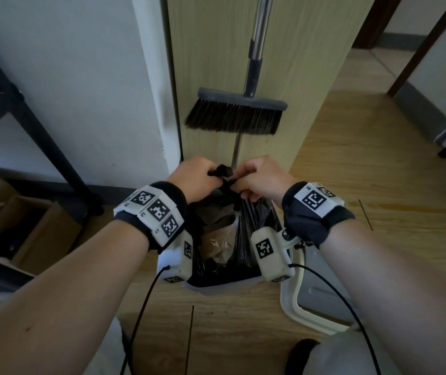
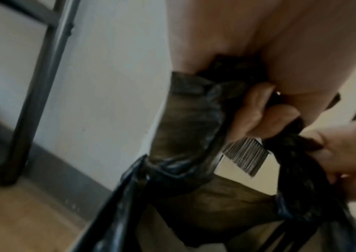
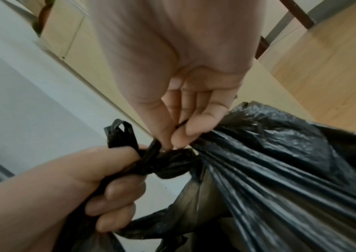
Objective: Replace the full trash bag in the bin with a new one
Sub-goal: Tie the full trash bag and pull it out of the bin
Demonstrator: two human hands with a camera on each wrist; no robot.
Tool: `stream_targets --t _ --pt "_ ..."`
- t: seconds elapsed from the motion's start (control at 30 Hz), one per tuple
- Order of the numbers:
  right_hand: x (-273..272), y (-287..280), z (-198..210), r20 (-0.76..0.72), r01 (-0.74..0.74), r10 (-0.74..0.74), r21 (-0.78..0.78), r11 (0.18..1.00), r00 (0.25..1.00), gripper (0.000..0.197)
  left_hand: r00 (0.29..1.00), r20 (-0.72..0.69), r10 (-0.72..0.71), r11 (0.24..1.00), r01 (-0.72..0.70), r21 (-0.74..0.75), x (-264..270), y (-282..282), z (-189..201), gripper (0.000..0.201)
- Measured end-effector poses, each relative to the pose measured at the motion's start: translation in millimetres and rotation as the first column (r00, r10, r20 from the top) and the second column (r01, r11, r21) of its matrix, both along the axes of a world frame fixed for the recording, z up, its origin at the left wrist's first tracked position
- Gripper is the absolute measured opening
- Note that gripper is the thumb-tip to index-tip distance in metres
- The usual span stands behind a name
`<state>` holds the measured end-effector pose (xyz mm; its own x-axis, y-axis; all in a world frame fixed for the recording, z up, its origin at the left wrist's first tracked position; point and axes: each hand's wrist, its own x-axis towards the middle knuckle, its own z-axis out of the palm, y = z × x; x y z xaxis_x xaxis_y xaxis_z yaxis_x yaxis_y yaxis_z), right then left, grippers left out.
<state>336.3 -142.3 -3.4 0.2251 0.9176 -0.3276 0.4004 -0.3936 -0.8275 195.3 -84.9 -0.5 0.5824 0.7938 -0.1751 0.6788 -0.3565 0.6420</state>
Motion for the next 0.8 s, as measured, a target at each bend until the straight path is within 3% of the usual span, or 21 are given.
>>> stream_targets --t 0.07,0.13,0.2,0.37,0.43,0.5,0.57,0.67,0.8 --pt "2 0 -1 -0.034 0.047 -0.047 0.027 0.999 0.998 0.021 0.994 0.045 0.102 0.968 -0.089 -0.236 2 0 1 0.024" --pt "4 0 -4 -0.047 0.068 -0.066 0.062 0.996 0.997 0.025 0.967 0.131 0.220 0.880 -0.139 -0.455 2 -1 2 0.026" --pt "5 -1 -5 -0.050 0.052 -0.048 0.082 0.995 0.998 0.028 0.938 0.171 0.303 0.807 -0.157 -0.570 1 -2 3 0.026" --pt "3 -2 0 -0.095 0.066 -0.061 0.048 0.997 0.994 0.017 0.894 0.216 0.393 0.747 -0.172 -0.642 -1 3 -1 0.027" --pt "3 -2 2 -0.104 0.071 -0.070 0.005 0.997 0.992 0.027 0.890 0.228 0.395 0.755 -0.173 -0.633 0 5 -3 0.028" --pt "4 -3 0 -0.002 -0.006 0.006 -0.015 1.000 1.000 0.031 0.899 0.224 0.376 0.774 -0.172 -0.609 1 4 -6 0.029" --pt "2 -4 -2 0.092 -0.046 0.046 -0.001 0.999 0.995 0.023 0.901 0.217 0.375 0.772 -0.174 -0.612 3 3 -11 0.029" --pt "5 -5 -5 0.101 0.052 -0.053 0.015 0.999 0.993 0.020 0.885 0.206 0.417 0.732 -0.192 -0.654 3 1 -18 0.023" --pt "11 -10 -6 0.041 0.191 -0.189 -0.053 0.980 0.981 0.023 0.812 0.275 0.515 0.646 -0.156 -0.747 -3 -1 -19 0.018"
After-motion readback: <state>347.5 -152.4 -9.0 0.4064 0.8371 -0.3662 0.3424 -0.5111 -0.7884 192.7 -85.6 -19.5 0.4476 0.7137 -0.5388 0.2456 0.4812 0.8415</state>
